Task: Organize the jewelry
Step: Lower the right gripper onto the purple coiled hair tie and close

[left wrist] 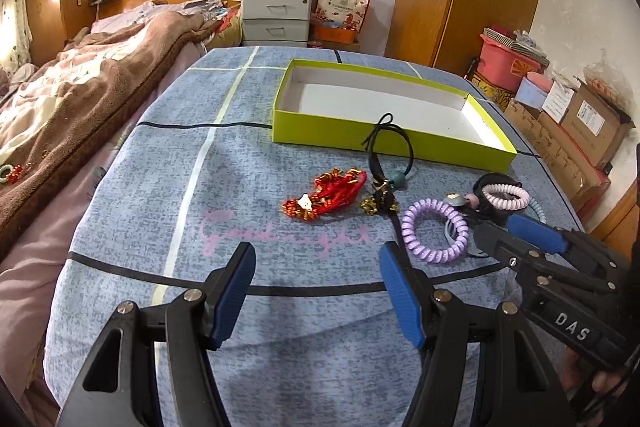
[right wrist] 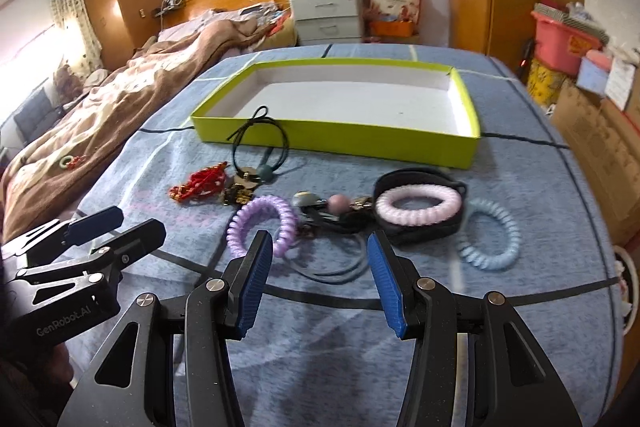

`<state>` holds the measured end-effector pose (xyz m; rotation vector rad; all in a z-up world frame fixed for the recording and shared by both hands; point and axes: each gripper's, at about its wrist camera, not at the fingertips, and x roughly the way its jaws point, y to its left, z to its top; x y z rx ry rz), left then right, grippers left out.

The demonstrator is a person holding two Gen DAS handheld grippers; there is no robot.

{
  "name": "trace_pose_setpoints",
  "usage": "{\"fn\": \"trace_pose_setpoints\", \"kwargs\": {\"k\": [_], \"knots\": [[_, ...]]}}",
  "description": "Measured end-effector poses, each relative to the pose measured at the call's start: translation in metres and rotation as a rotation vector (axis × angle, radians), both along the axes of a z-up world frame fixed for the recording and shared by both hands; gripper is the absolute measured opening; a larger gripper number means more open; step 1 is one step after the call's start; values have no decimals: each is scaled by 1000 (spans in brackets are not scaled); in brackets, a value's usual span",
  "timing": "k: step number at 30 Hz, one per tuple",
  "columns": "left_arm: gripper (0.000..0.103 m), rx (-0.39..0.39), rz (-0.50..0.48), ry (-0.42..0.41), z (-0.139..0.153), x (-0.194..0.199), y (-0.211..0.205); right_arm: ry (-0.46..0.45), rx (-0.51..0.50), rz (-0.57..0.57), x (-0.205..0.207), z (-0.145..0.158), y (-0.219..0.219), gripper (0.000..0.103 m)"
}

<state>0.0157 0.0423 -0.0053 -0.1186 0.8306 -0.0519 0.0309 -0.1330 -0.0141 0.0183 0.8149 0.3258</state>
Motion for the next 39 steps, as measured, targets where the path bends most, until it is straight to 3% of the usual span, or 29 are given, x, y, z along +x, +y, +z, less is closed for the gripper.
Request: {"fn": "trace_pose_setpoints", "kwargs": {"k": [15,19,30,35,39], "knots": [[67,-72,-7,59,-9,14,29,24,-33,40,16,-12,22,50],[67,-61,-9,61,-9,16,30,41,-36,34,17,-14,20,31],[67,-63,-11,73,-11,22,31,4,-48,-4,10,-6,14,30],[67,-65,-17,78,-12,25,31,-21,-14,36,6,2,19,30],[67,-63,-19,79,-12,27,32,13,-30,65,10,-5,28,30]]}}
